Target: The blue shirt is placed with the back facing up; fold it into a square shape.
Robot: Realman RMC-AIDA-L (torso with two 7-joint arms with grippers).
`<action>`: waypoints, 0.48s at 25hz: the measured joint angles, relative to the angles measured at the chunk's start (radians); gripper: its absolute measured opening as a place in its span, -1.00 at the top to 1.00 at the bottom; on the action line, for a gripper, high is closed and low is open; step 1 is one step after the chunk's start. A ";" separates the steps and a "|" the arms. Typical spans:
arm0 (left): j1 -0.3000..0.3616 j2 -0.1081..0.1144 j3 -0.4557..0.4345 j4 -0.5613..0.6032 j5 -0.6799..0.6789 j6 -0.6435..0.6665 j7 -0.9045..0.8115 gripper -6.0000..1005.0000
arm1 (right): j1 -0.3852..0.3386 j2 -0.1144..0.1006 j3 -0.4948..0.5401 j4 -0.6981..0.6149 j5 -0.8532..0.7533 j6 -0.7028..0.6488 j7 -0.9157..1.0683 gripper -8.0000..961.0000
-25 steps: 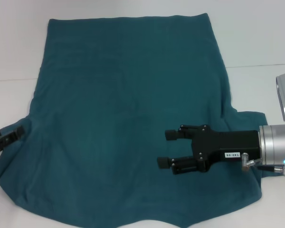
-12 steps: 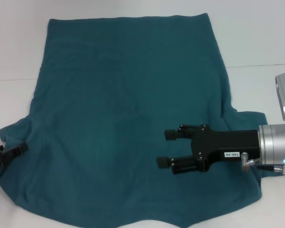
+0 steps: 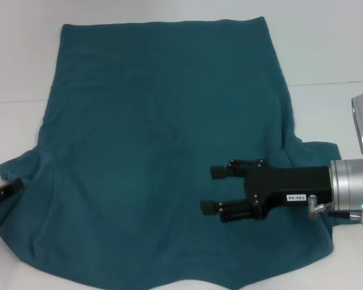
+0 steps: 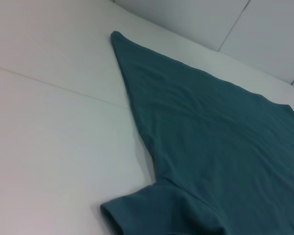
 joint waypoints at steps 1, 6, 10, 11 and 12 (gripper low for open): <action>0.000 0.000 -0.001 0.000 0.000 0.000 0.000 -0.62 | 0.000 0.000 0.000 0.000 0.000 0.000 0.000 -0.93; -0.004 0.001 0.005 0.002 0.008 0.000 -0.002 -0.25 | 0.000 0.000 0.000 0.000 0.000 0.000 0.000 -0.93; -0.005 0.001 0.009 0.003 0.011 0.000 -0.002 0.24 | -0.002 0.000 0.000 0.000 0.000 0.001 0.000 -0.93; -0.005 0.001 0.009 0.003 0.011 0.000 -0.002 0.33 | -0.002 0.000 0.000 0.000 0.000 0.001 0.000 -0.93; -0.005 0.001 0.010 0.004 0.012 0.001 -0.002 0.42 | -0.002 0.000 0.000 0.000 0.000 0.001 0.000 -0.93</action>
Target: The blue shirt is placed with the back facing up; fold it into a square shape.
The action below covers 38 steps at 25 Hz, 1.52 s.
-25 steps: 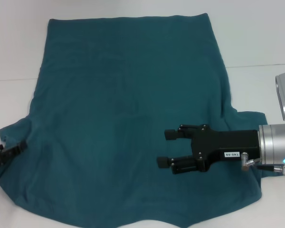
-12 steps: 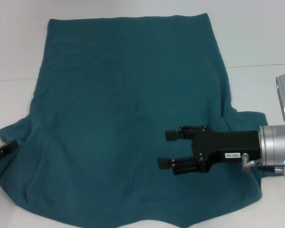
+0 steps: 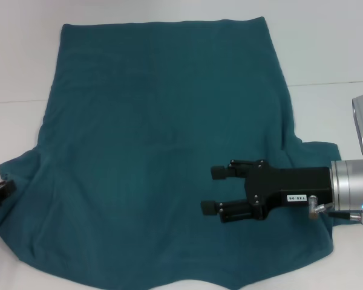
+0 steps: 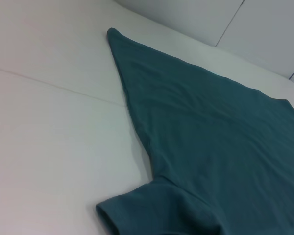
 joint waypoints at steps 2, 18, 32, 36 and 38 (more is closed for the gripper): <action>0.000 0.000 0.002 0.002 0.001 0.002 0.000 0.61 | 0.000 0.000 0.000 0.000 0.000 0.000 0.000 -0.93; 0.001 0.002 -0.005 0.044 0.007 -0.020 0.000 0.99 | 0.000 0.000 0.000 0.019 0.010 0.006 0.000 -0.93; -0.002 0.018 -0.007 0.143 0.012 -0.071 -0.027 0.97 | 0.003 0.002 0.000 0.052 0.037 0.012 -0.002 -0.93; -0.011 0.019 -0.002 0.160 0.012 -0.066 -0.031 0.94 | 0.008 0.003 0.000 0.061 0.037 0.015 -0.008 -0.93; -0.012 0.018 0.006 0.172 0.012 -0.055 -0.045 0.93 | 0.010 0.003 0.000 0.065 0.037 0.021 -0.009 -0.92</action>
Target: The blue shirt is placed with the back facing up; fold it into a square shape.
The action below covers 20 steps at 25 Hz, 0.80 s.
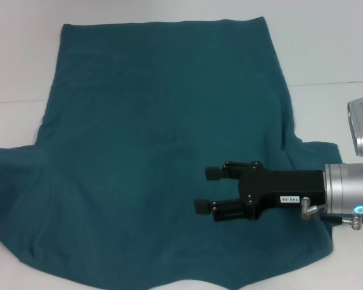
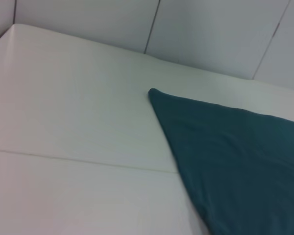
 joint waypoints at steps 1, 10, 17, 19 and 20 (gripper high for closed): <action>0.000 -0.002 0.006 0.005 0.000 0.009 -0.010 0.92 | 0.000 0.000 -0.001 0.001 0.000 0.004 0.000 -0.92; -0.013 0.001 0.010 0.022 -0.063 0.245 -0.096 0.85 | 0.001 0.001 -0.002 0.008 0.000 0.014 -0.002 -0.92; -0.038 -0.007 0.018 -0.016 -0.158 0.354 -0.145 0.79 | -0.002 0.001 -0.001 0.011 0.000 0.018 -0.007 -0.92; -0.051 -0.015 0.018 -0.052 -0.172 0.350 -0.144 0.78 | -0.003 0.001 0.000 0.013 0.000 0.018 -0.012 -0.92; -0.060 -0.019 0.019 -0.078 -0.178 0.341 -0.137 0.77 | -0.004 0.001 0.000 0.015 0.000 0.018 -0.014 -0.92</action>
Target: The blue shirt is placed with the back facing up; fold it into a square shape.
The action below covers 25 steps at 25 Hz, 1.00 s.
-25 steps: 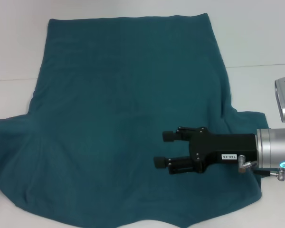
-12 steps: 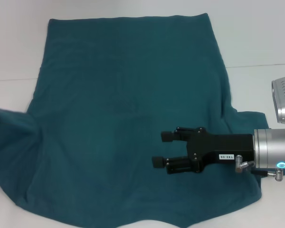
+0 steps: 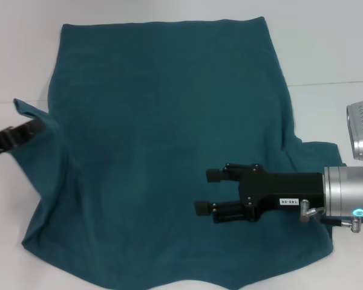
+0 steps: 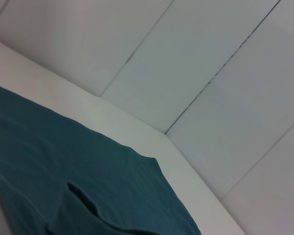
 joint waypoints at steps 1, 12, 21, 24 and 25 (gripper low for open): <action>-0.007 -0.003 0.000 -0.026 -0.002 -0.012 0.012 0.76 | 0.000 0.000 0.000 0.003 0.000 0.000 -0.002 -0.92; -0.059 -0.031 0.004 -0.207 -0.030 -0.057 0.143 0.68 | -0.005 -0.001 -0.001 0.024 0.000 0.004 -0.007 -0.92; -0.031 -0.025 -0.002 -0.190 -0.032 -0.010 0.166 0.19 | -0.008 -0.003 0.003 0.027 0.000 0.003 0.001 -0.92; -0.017 -0.025 -0.003 -0.180 -0.033 0.037 0.200 -0.02 | -0.010 -0.006 0.025 0.027 0.000 0.003 0.015 -0.92; -0.012 -0.024 -0.004 -0.180 -0.034 0.058 0.216 -0.09 | -0.011 -0.007 0.035 0.026 0.000 0.003 0.023 -0.92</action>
